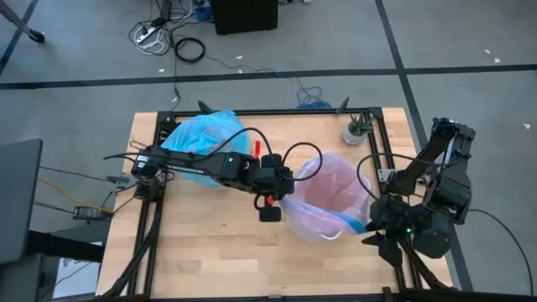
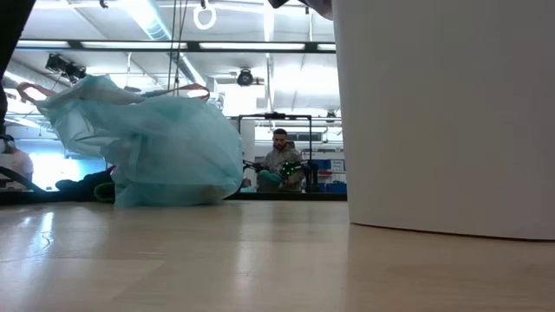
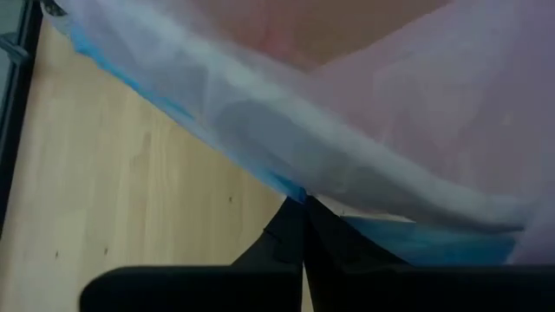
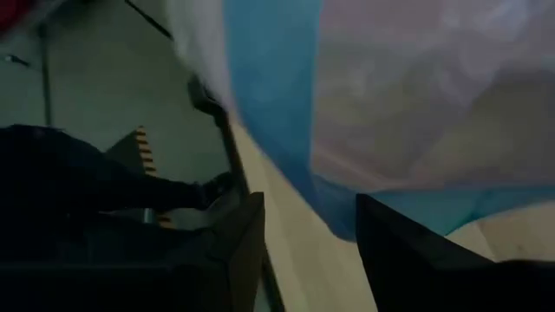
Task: Place trash/remove bag and relplace
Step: Put the new trash bag into the trash bin
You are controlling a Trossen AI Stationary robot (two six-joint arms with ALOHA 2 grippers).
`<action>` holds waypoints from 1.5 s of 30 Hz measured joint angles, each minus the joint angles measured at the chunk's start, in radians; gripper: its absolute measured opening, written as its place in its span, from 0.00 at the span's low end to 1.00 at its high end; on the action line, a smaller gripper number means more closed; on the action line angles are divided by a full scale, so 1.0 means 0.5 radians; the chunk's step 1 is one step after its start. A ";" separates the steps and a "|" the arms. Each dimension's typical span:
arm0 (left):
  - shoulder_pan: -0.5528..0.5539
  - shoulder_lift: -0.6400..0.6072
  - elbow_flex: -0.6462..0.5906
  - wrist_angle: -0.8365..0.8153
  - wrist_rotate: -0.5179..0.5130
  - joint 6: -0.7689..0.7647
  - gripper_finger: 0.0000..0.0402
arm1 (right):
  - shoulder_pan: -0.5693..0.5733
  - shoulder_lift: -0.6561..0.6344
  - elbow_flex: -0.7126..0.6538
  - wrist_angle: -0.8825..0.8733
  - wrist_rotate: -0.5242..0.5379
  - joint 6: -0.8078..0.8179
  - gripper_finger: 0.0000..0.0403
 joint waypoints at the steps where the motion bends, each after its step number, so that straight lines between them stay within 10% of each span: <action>1: 0.000 0.000 0.000 -0.015 0.002 0.002 0.01 | 0.007 0.016 0.038 -0.062 0.017 0.001 0.41; 9: 0.000 -0.001 0.045 -0.221 -0.022 0.143 0.04 | 0.008 0.128 0.091 -0.690 0.151 0.237 0.41; 19: -0.004 -0.011 0.674 -0.586 -0.130 0.204 0.08 | 0.048 0.136 0.252 -0.513 0.386 -0.002 0.40; 31: -0.002 -0.131 0.448 -0.433 -0.153 0.192 0.08 | -0.009 0.148 0.502 0.022 0.784 -0.651 0.39; 45: -0.045 -0.128 0.198 -0.388 -0.023 0.098 0.08 | -0.377 0.363 0.499 0.213 0.493 -0.774 0.40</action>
